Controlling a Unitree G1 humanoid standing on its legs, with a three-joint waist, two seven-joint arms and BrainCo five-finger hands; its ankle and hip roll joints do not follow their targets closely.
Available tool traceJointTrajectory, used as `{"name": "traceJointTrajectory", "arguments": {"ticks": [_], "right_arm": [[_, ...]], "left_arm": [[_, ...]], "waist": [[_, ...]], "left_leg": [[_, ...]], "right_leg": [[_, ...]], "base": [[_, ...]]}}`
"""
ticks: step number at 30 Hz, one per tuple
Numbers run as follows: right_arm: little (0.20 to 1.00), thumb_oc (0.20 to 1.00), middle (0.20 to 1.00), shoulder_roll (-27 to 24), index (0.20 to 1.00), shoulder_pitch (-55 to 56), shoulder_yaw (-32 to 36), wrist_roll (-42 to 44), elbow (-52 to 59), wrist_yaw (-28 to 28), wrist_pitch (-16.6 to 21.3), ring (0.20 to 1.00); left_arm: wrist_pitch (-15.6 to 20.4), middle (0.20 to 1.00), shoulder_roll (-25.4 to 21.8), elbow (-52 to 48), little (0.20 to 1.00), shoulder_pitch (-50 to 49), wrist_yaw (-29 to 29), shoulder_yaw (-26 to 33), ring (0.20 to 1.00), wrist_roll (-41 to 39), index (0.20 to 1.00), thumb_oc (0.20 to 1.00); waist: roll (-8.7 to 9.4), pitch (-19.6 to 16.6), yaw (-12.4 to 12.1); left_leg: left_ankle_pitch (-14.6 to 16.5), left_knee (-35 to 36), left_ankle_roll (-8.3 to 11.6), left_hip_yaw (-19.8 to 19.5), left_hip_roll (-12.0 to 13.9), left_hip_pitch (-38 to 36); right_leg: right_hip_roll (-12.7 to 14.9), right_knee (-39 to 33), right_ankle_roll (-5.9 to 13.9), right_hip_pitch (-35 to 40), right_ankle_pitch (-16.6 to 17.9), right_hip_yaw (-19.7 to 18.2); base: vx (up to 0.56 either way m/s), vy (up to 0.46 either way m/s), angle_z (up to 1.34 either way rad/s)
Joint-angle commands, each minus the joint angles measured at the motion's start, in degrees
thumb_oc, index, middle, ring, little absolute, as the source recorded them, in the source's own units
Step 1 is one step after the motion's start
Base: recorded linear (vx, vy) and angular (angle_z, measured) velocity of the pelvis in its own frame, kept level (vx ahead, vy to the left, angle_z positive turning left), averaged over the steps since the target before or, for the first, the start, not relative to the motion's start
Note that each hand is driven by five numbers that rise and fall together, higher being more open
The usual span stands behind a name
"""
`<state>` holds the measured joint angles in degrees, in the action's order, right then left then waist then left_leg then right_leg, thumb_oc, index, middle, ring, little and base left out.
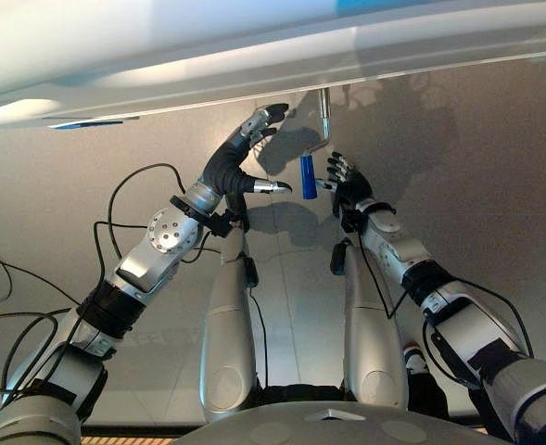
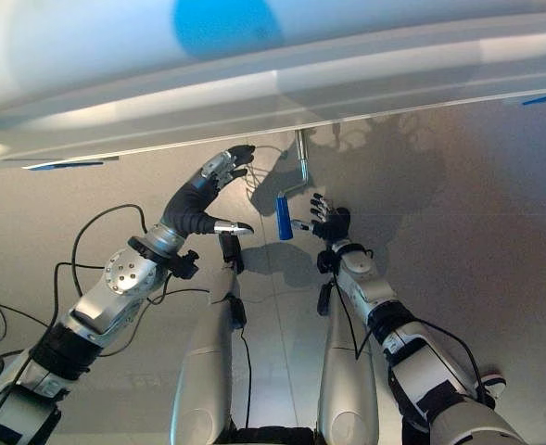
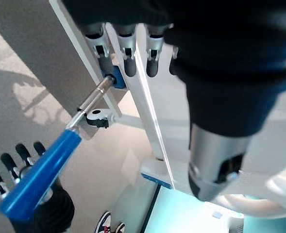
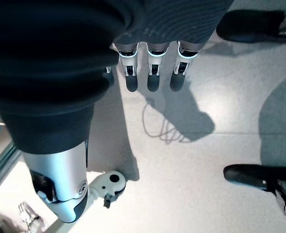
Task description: Raise the hospital bed
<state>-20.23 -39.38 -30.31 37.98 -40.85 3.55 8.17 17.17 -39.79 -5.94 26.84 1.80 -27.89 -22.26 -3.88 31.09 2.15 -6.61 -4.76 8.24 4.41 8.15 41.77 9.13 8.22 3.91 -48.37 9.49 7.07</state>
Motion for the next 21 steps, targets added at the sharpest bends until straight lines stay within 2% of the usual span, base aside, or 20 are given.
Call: {"name": "traceJointTrajectory", "arguments": {"ticks": [1,8,21], "right_arm": [[1.000,1.000,1.000,1.2,1.000,-0.7,-3.0,2.9,3.2,-1.6,0.6,1.000],[1.000,1.000,1.000,2.0,1.000,-3.8,-5.4,5.3,4.5,-2.8,0.1,1.000],[1.000,1.000,1.000,1.2,1.000,-4.5,-7.8,8.4,9.0,-4.9,-0.7,1.000]], "left_arm": [[3.3,1.000,-3.9,-9.7,1.000,-0.7,0.9,2.2,1.000,-1.6,1.000,1.000],[3.7,1.000,-4.3,-13.4,1.000,0.1,2.2,3.5,1.000,-1.5,1.000,1.000],[3.8,1.000,-4.6,-15.3,1.000,0.4,2.7,4.9,1.000,-1.3,1.000,1.000]], "waist": [[2.67,-1.3,-0.9],[2.00,-1.3,-1.7],[2.24,-1.3,-2.1]], "left_leg": [[1.2,-5.6,-1.09,-1.2,-0.6,3.0],[1.2,-5.3,-1.05,-1.5,-0.8,4.2],[1.3,-5.3,-1.19,-2.2,-1.0,4.8]], "right_leg": [[1.9,3.8,5.01,0.9,-3.3,-0.8],[2.1,3.7,4.87,-0.1,-3.5,-0.1],[2.4,3.6,4.96,-0.4,-3.5,0.6]], "base": [[0.00,0.000,0.00],[0.00,0.002,0.01],[0.00,0.002,0.02]]}}
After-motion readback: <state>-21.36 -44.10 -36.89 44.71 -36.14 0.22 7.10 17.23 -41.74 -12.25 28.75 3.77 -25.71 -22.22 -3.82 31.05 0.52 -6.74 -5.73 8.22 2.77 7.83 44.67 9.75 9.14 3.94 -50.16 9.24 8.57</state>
